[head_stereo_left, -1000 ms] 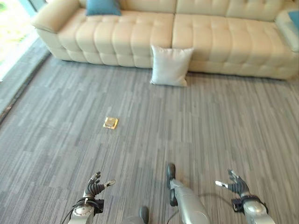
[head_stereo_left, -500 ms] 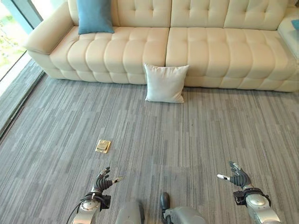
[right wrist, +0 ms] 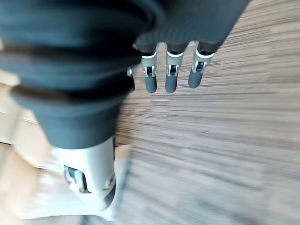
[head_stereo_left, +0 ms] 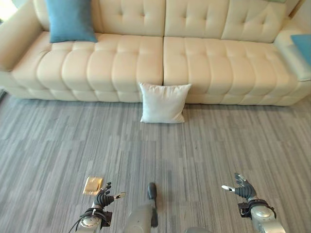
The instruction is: Pick up all the scattered cushions and arrange them neatly on the sofa.
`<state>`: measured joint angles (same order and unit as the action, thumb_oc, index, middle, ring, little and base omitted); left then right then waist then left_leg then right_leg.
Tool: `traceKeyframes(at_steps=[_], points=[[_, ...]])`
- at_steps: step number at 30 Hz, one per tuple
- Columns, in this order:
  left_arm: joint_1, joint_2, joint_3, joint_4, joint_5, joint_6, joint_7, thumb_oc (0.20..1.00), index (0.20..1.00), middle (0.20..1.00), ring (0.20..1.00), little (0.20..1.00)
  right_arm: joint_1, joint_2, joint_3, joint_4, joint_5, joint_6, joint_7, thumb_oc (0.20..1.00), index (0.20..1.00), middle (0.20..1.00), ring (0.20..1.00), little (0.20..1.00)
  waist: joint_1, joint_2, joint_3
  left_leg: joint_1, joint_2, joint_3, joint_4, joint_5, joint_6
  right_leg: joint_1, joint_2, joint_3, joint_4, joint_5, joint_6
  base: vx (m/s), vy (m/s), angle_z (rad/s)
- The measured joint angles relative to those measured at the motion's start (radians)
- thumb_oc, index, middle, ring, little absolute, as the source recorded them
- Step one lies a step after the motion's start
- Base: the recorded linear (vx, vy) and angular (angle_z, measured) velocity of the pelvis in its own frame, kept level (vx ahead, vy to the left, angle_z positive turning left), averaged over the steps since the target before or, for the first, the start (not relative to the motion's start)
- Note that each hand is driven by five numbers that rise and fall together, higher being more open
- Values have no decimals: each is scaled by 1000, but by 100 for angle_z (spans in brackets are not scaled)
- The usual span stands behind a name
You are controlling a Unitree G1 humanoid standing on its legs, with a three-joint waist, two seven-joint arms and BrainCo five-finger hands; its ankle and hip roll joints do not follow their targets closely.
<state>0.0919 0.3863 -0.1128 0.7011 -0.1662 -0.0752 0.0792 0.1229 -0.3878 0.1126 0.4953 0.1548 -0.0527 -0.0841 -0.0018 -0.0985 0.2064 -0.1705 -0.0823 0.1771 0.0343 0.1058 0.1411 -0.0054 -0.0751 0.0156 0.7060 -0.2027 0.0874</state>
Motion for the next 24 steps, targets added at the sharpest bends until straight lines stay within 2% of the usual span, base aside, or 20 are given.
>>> traceKeyframes(at_steps=[1,2,3,4,6,7,8,10,11,12,13,15,17,18,19,20,21,22,23,24], points=[[-36,4,2,-5,0,-2,5,1000,1000,1000,1000,1000,-1,4,0,2,-2,-3,2,1000,1000,1000,1000,1000,-7,4,3,47,-15,0,-24,-9,8,-59,-53,-38,76,-19,-6,522,172,22],[-55,8,-1,-20,0,-7,8,1000,1000,1000,1000,1000,-11,6,6,6,-5,-2,4,1000,1000,1000,1000,1000,-10,16,6,67,-15,-12,-27,-10,6,-97,-56,-49,64,-21,-4,569,147,20],[-62,-1,0,-36,0,-15,9,1000,1000,1000,1000,1000,-15,-1,18,-9,-8,-2,6,1000,1000,1000,1000,1000,-16,31,14,92,-8,-69,-27,-59,-27,-160,-31,-47,50,-30,-4,428,86,29],[-67,7,6,-37,-1,-17,12,1000,1000,1000,1000,1000,-27,2,19,-14,-8,-10,8,1000,1000,1000,1000,1000,-22,54,34,121,0,-89,-39,-54,-12,-181,-5,-66,-11,-54,2,410,20,32],[-57,3,5,-25,0,-11,13,1000,1000,1000,1000,1000,-30,-1,28,-33,-8,-7,10,1000,1000,1000,1000,1000,-30,54,44,173,-12,-85,-63,-63,-27,-265,2,-115,-138,-45,-12,350,-7,32],[-49,-4,5,-23,-1,-5,14,1000,1000,1000,1000,1000,-34,-5,29,-33,-8,-6,10,1000,1000,1000,1000,1000,-32,47,45,196,-27,-79,-66,-101,-50,-315,-6,-162,-261,-15,-13,320,-13,11],[-37,-9,7,-18,0,-5,14,1000,1000,1000,1000,1000,-34,-8,31,-32,-8,-6,10,1000,1000,1000,1000,1000,-36,45,54,224,-37,-87,-66,-137,-60,-351,4,-170,-357,31,-14,475,-31,14],[-18,-18,8,-2,0,0,15,1000,1000,1000,1000,1000,-31,-7,31,-31,-8,-4,10,1000,1000,1000,1000,1000,-45,46,56,256,-53,-96,-64,-155,-54,-383,10,-170,-476,113,-9,434,-55,19],[-15,-27,8,29,0,3,15,1000,1000,1000,1000,1000,-28,-6,31,-21,-8,0,11,1000,1000,1000,1000,1000,-50,48,57,280,-61,-113,-58,-194,-66,-395,21,-154,-603,183,16,447,-100,26],[-11,-28,8,31,0,7,14,1000,1000,1000,1000,1000,-26,-5,30,-12,-8,1,11,1000,1000,1000,1000,1000,-53,46,58,298,-70,-114,-58,-183,-47,-391,17,-158,-657,210,11,445,-110,38],[-11,-37,19,42,1,6,13,1000,1000,1000,1000,1000,-31,-4,27,12,-8,7,10,1000,1000,1000,1000,1000,-58,49,61,331,-73,-143,-52,-224,-66,-404,12,-172,-715,241,7,486,-140,43],[-10,-47,40,55,1,6,14,1000,1000,1000,1000,1000,-29,-4,25,20,-8,14,12,1000,1000,1000,1000,1000,-80,54,62,388,-72,-161,-50,-226,-68,-402,10,-188,-713,274,-11,609,-187,50],[-6,-55,42,56,1,6,13,1000,1000,1000,1000,1000,-18,-5,20,18,-8,15,22,1000,1000,1000,1000,1000,-101,65,56,448,-58,-217,-46,-251,-109,-346,14,-183,-676,282,-28,403,-181,74],[-3,-58,41,56,1,3,12,1000,1000,1000,1000,1000,-3,-6,16,18,-8,14,27,1000,1000,1000,1000,1000,-103,54,43,475,-65,-223,-37,-257,-120,-304,3,-185,-677,271,-32,456,-306,78],[-4,-76,38,55,1,1,11,1000,1000,1000,1000,1000,4,-14,-4,31,-8,15,31,1000,1000,1000,1000,1000,-104,70,28,487,-50,-218,15,-271,-142,-271,12,-185,-675,357,-83,394,-307,50],[1,-87,38,58,1,-1,11,1000,1000,1000,1000,1000,-6,-19,-7,39,-8,15,31,1000,1000,1000,1000,1000,-99,85,23,470,-34,-222,69,-269,-145,-254,21,-184,-659,362,-93,266,-233,43],[5,-91,35,61,1,-1,10,1000,1000,1000,1000,1000,-1,-23,-8,34,-8,15,32,1000,1000,1000,1000,1000,-105,87,19,451,-31,-218,147,-276,-165,-237,19,-183,-658,397,-121,257,-291,20],[15,-110,36,55,0,-2,7,1000,1000,1000,1000,1000,-8,-42,-8,26,-8,11,33,1000,1000,1000,1000,1000,-96,105,17,361,-7,-179,373,-241,-213,-200,50,-169,-654,365,-165,264,-304,19],[12,-116,38,61,0,-1,8,1000,1000,1000,1000,1000,-16,-45,-8,28,-8,5,31,1000,1000,1000,1000,1000,-96,104,16,282,0,-167,511,-199,-250,-195,51,-169,-648,336,-182,355,-366,1],[0,-111,22,63,-1,-1,6,1000,1000,1000,1000,1000,-26,-53,-7,24,-8,7,32,1000,1000,1000,1000,1000,-82,97,23,131,61,-103,795,-139,-219,-169,59,-175,-657,323,-189,297,-225,-13]])
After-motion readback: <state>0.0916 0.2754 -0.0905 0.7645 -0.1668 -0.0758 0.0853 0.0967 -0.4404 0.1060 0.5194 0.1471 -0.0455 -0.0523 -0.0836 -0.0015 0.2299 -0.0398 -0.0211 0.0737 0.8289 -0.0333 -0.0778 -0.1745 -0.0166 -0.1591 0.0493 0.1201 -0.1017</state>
